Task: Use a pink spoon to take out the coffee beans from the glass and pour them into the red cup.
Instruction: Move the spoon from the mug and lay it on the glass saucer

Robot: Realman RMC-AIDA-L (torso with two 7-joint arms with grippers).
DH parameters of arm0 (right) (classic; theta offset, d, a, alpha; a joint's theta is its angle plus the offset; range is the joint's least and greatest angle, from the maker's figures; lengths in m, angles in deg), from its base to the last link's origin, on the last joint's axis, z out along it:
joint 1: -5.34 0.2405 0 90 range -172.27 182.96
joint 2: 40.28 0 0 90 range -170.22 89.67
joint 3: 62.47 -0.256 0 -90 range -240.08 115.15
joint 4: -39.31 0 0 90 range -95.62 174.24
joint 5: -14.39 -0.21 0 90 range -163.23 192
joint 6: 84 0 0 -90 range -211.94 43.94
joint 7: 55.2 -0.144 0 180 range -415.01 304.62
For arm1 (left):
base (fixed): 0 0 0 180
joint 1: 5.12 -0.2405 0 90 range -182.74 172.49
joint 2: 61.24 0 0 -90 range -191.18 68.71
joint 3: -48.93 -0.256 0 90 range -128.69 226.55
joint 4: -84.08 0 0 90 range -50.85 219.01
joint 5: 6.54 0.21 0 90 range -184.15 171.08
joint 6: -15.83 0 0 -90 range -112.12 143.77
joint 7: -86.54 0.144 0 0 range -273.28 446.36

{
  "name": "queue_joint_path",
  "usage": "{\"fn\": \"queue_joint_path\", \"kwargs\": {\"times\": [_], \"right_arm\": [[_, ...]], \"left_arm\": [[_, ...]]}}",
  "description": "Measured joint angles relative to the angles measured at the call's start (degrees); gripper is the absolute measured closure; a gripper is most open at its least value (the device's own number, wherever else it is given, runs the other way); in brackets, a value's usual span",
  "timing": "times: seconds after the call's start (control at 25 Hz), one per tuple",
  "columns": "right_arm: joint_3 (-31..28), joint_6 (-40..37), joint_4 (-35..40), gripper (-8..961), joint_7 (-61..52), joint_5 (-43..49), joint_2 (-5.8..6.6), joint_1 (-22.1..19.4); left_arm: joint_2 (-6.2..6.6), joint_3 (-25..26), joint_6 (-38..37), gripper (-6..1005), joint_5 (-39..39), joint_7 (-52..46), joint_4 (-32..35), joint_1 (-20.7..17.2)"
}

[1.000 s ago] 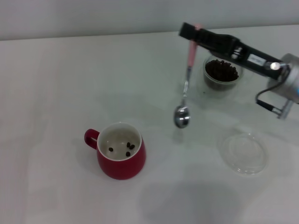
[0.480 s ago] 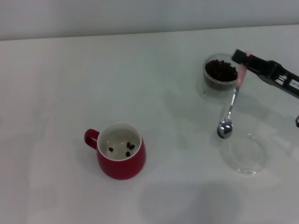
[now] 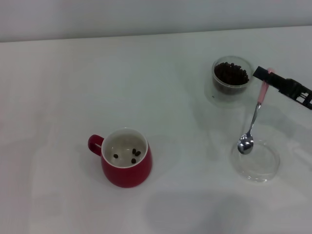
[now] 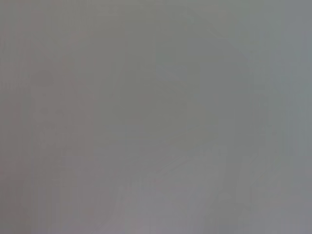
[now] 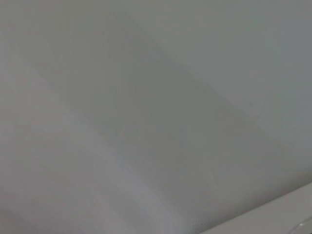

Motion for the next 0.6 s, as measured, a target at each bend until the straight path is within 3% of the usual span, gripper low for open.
{"fn": "queue_joint_path", "kwargs": {"times": [0.6], "right_arm": [[0.4, 5.9, -0.1, 724, 6.7, 0.8, -0.17, 0.0]], "left_arm": [[0.06, 0.0, 0.0, 111, -0.8, 0.0, 0.0, 0.2]]}}
